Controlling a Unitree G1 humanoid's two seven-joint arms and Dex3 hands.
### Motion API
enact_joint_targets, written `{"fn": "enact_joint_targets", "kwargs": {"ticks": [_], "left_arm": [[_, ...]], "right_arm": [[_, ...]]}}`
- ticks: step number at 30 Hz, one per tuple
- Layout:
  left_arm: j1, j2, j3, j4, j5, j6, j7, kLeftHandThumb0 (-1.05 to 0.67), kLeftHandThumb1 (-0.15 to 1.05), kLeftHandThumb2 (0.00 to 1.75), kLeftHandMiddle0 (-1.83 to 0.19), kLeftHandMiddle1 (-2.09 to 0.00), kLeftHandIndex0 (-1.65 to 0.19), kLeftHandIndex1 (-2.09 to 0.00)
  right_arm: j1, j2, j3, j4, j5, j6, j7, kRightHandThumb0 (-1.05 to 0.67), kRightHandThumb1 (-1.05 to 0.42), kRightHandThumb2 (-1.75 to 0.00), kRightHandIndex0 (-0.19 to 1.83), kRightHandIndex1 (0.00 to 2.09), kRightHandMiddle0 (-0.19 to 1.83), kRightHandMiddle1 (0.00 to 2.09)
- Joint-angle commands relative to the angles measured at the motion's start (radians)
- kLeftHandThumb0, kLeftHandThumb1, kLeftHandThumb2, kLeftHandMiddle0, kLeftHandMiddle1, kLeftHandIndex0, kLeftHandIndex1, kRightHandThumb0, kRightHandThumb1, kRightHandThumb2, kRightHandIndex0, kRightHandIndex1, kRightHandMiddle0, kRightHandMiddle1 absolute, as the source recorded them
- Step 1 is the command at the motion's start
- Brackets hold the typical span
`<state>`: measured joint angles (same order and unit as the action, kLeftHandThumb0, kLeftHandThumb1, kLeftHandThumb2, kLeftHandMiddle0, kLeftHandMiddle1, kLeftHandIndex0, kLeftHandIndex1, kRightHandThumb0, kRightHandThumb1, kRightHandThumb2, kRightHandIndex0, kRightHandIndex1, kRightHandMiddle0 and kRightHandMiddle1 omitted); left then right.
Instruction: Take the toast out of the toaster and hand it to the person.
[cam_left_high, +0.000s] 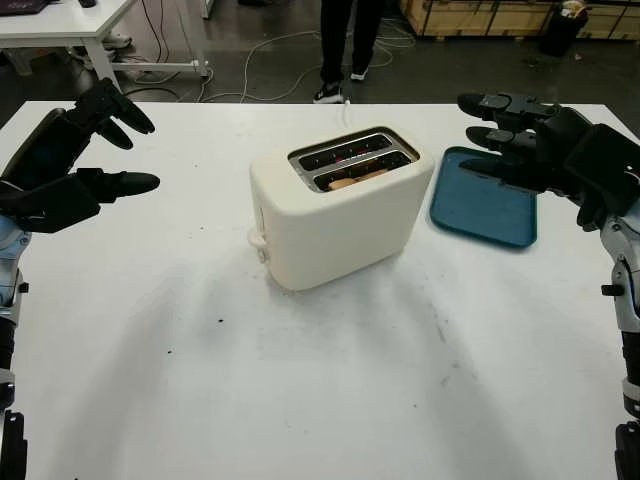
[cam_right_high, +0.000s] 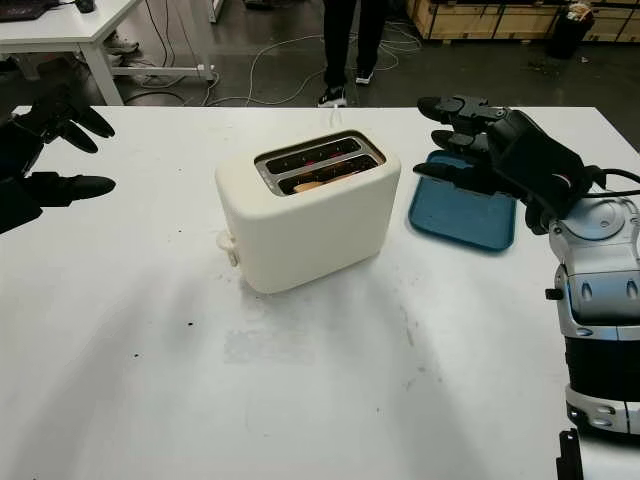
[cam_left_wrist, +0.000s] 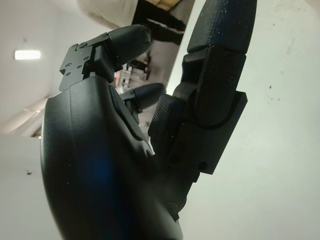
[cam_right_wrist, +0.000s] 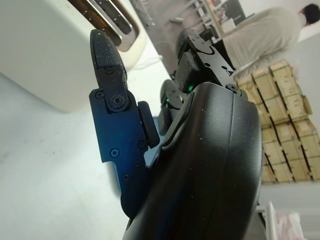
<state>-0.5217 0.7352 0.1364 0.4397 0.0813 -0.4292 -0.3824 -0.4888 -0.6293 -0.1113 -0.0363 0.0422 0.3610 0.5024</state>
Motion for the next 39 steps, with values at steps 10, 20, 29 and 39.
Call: {"fn": "enact_joint_targets", "kwargs": {"ticks": [10, 20, 29, 39], "left_arm": [[-0.005, -0.004, 0.006, -0.013, -0.007, 0.003, 0.002, -1.05, 0.92, 0.23, 0.0, -1.67, 0.0, -1.57], [-0.003, -0.004, 0.006, -0.012, 0.002, -0.012, 0.013, -1.05, 0.92, 0.26, 0.0, -1.67, 0.0, -1.56], [-0.003, -0.005, 0.007, -0.008, -0.005, -0.013, 0.007, -1.05, 0.92, 0.24, 0.0, -1.67, 0.0, -1.57], [-0.003, -0.006, 0.009, -0.004, -0.005, -0.018, 0.009, -1.05, 0.92, 0.25, 0.0, -1.67, 0.0, -1.56]], "right_arm": [[-0.01, -0.008, 0.003, -0.004, -0.003, -0.012, 0.0, -0.52, -0.92, -0.05, 0.31, 0.12, 0.34, 0.01], [-0.011, 0.001, -0.004, -0.002, 0.007, 0.002, 0.0, -0.51, -0.92, -0.04, 0.3, 0.12, 0.34, 0.0], [-0.009, 0.005, -0.008, -0.008, 0.015, 0.017, -0.001, -0.51, -0.92, -0.04, 0.28, 0.13, 0.33, 0.0], [-0.012, 0.006, -0.003, -0.021, 0.008, 0.034, -0.007, -0.48, -0.92, -0.03, 0.29, 0.15, 0.34, 0.01]]}}
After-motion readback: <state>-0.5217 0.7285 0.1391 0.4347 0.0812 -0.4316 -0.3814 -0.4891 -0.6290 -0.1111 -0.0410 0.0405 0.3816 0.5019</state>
